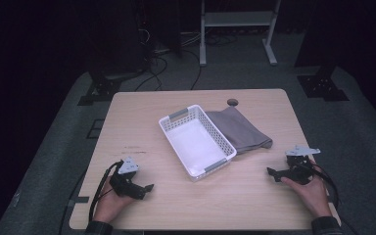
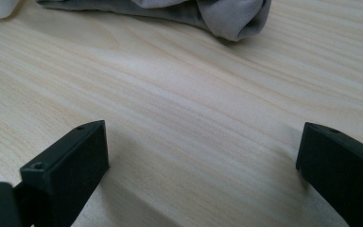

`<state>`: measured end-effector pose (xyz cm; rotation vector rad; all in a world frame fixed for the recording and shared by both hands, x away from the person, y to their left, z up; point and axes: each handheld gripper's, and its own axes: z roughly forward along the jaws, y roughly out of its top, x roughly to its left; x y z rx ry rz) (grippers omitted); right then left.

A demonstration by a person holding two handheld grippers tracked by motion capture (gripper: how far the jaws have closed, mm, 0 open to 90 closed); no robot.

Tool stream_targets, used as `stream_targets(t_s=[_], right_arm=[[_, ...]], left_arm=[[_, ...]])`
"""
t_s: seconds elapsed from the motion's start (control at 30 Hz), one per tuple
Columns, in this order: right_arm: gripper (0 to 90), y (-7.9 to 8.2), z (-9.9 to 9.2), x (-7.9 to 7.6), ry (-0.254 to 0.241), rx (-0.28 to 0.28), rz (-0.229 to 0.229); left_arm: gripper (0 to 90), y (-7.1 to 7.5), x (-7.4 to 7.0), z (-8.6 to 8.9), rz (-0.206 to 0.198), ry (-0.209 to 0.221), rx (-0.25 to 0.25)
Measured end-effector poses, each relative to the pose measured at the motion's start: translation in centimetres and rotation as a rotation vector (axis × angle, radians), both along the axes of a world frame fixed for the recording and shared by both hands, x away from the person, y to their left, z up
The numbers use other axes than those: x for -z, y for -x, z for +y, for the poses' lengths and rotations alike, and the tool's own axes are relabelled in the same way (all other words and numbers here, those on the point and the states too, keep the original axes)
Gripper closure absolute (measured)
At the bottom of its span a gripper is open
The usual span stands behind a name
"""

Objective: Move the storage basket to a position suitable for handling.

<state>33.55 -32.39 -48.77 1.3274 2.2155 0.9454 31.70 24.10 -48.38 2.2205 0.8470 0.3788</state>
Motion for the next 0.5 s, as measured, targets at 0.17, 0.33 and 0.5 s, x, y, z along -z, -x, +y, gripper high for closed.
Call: stream_targets(t_s=[0.17,0.33,0.5], right_arm=[[2.2,0.03,0.0,0.0,0.0,0.0,0.0],[7.5,0.33,-0.05,-0.19,0.003,0.016,0.0],[7.5,0.46,-0.27,-0.55,0.001,0.026,0.012]], left_arm=[[0.0,-0.01,0.0,0.0,0.0,0.0,0.0],[0.0,-0.02,0.0,-0.01,0.0,0.001,0.0],[0.0,-0.05,0.0,-0.02,0.001,0.001,0.0]])
